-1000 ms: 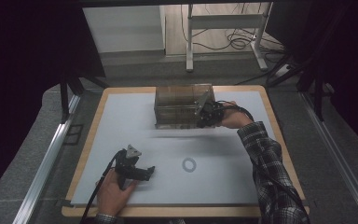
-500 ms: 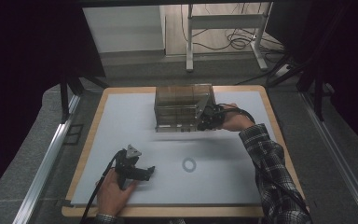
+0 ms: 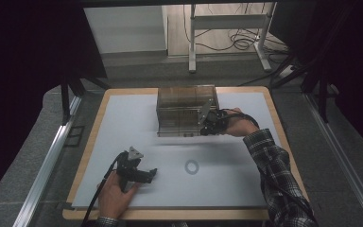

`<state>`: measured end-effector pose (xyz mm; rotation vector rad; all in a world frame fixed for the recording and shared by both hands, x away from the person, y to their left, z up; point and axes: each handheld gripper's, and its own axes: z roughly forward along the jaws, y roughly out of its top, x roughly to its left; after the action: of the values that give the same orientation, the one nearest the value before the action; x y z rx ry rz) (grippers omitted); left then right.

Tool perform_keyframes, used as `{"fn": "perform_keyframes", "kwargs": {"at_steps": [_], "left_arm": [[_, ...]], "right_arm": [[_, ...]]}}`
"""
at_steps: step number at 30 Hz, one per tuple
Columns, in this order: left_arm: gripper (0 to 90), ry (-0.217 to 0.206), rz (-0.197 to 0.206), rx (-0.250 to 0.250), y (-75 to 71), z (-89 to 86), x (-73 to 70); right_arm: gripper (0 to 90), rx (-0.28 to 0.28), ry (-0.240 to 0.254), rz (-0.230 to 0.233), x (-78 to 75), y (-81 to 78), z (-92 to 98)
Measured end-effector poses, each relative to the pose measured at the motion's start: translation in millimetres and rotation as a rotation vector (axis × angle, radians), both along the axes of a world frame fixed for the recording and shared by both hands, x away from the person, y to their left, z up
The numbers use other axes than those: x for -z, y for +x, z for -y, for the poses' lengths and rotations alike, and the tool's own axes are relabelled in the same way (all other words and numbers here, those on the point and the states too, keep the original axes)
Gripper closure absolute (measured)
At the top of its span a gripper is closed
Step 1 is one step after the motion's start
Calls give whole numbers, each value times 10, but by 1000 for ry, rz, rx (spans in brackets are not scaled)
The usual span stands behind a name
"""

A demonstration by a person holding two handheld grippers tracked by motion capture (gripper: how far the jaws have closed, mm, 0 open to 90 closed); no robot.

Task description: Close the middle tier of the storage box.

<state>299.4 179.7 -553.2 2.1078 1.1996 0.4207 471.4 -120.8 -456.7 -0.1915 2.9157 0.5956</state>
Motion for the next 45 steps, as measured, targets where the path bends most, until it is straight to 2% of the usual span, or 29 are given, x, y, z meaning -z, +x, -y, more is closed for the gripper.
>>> {"fn": "perform_keyframes", "kwargs": {"at_steps": [31,45], "left_arm": [[0,-1,0,-1,0,1,0],[0,-1,0,0,0,0,0]], "right_arm": [[851,5,-4,7,84,-35,6],[754,33,13,22,24,-64,32]]}}
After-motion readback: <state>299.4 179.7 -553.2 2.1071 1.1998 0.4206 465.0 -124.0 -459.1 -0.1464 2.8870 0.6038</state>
